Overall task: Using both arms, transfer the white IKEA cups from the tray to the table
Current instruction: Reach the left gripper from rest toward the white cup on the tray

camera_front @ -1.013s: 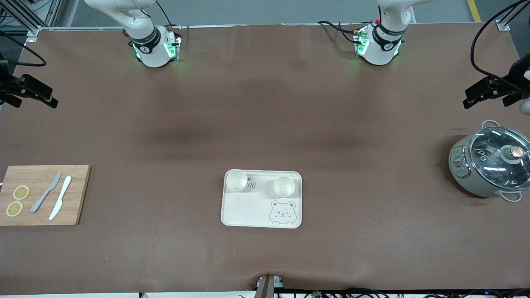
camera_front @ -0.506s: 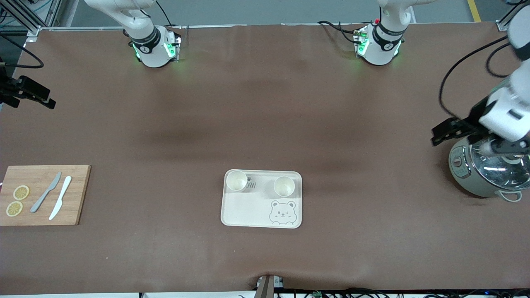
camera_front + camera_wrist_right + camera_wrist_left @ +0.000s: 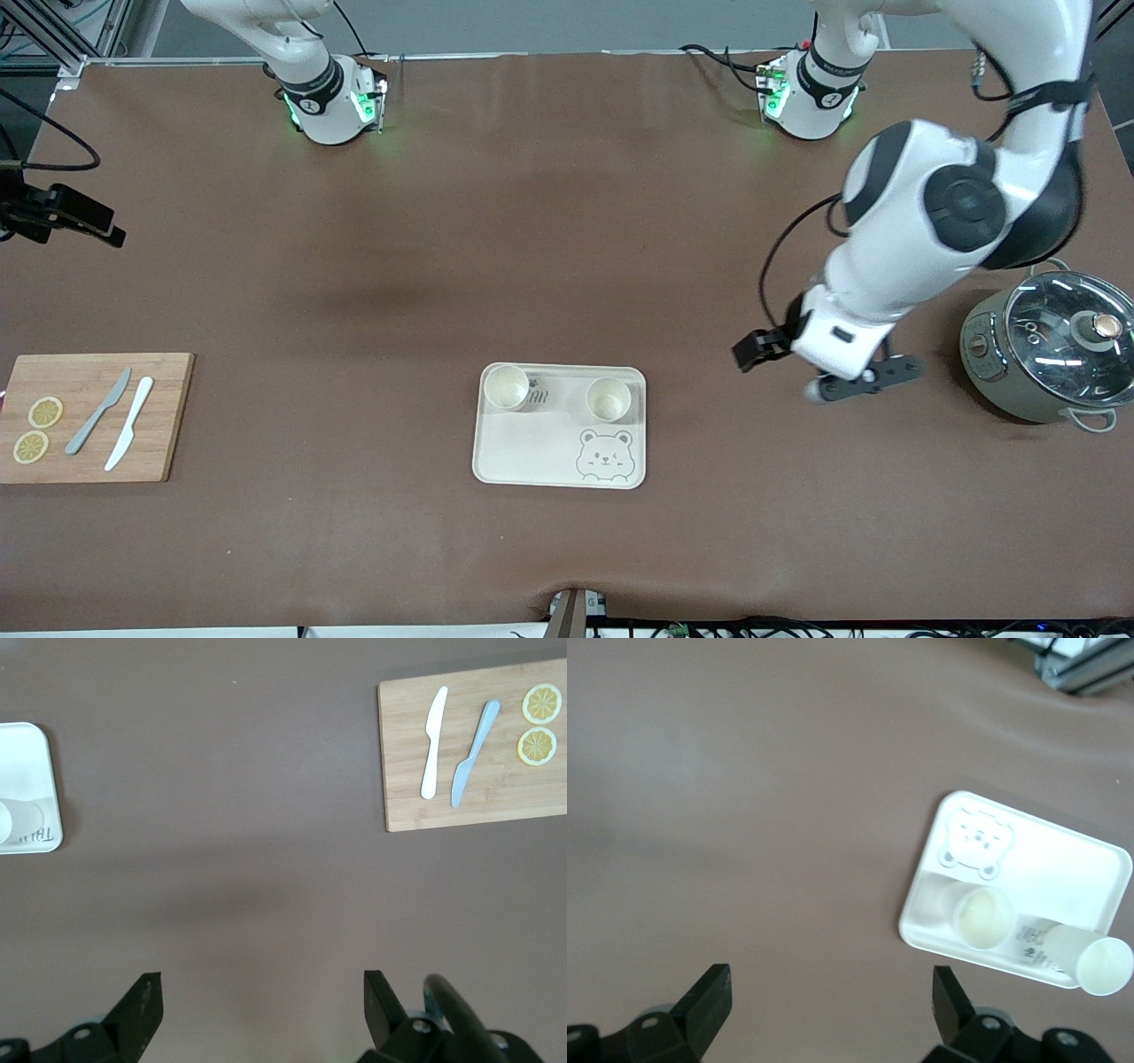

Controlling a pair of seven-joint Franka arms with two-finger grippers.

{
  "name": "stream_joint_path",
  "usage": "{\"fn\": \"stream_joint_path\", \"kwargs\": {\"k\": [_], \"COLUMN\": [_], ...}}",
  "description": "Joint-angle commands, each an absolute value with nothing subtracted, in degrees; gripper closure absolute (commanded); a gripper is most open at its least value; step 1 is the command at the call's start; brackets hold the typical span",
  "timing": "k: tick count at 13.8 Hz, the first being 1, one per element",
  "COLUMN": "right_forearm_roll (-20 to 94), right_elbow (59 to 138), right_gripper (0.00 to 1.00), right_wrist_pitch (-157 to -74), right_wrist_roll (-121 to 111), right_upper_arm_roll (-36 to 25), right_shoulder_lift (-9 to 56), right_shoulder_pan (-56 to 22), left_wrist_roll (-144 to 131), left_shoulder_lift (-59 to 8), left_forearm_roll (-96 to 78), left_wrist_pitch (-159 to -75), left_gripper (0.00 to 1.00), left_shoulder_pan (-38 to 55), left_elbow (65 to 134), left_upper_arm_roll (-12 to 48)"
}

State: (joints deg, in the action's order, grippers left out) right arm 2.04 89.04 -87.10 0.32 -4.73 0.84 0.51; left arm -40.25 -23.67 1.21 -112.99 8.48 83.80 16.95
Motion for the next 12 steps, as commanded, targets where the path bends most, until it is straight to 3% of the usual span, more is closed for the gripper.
{"fn": "stream_joint_path", "kwargs": {"k": [1,6,9,12], "right_forearm_roll": [1.9,1.8,1.8,2.0], "right_elbow": [87.5,87.5,87.4,87.4], "right_gripper": [0.00,0.00,0.00,0.00], "right_wrist_pitch": [-86.7,-87.3,-88.6,-91.3], "right_wrist_roll": [0.4,0.0,0.1,0.2], "right_upper_arm_roll": [-4.0,-4.0,-4.0,-4.0], "right_shoulder_lift": [2.6,6.8,8.1,8.8], "right_shoulder_pan": [3.1,5.3,5.4,5.4], "left_wrist_roll": [-46.1,-60.2,-64.7,-66.6], "left_shoulder_lift": [-27.3,-35.6,-40.9,-44.0], "left_forearm_roll": [1.2,4.6,9.0,9.0], "left_wrist_pitch": [-114.9,-126.6,-131.8,-134.0], "left_gripper": [0.00,0.00,0.26,0.45], "left_shoulder_pan": [12.2,18.6,19.9,20.6], "left_elbow": [81.6,81.7,81.7,81.9], "left_upper_arm_roll": [16.5,15.6,15.6,15.6]}}
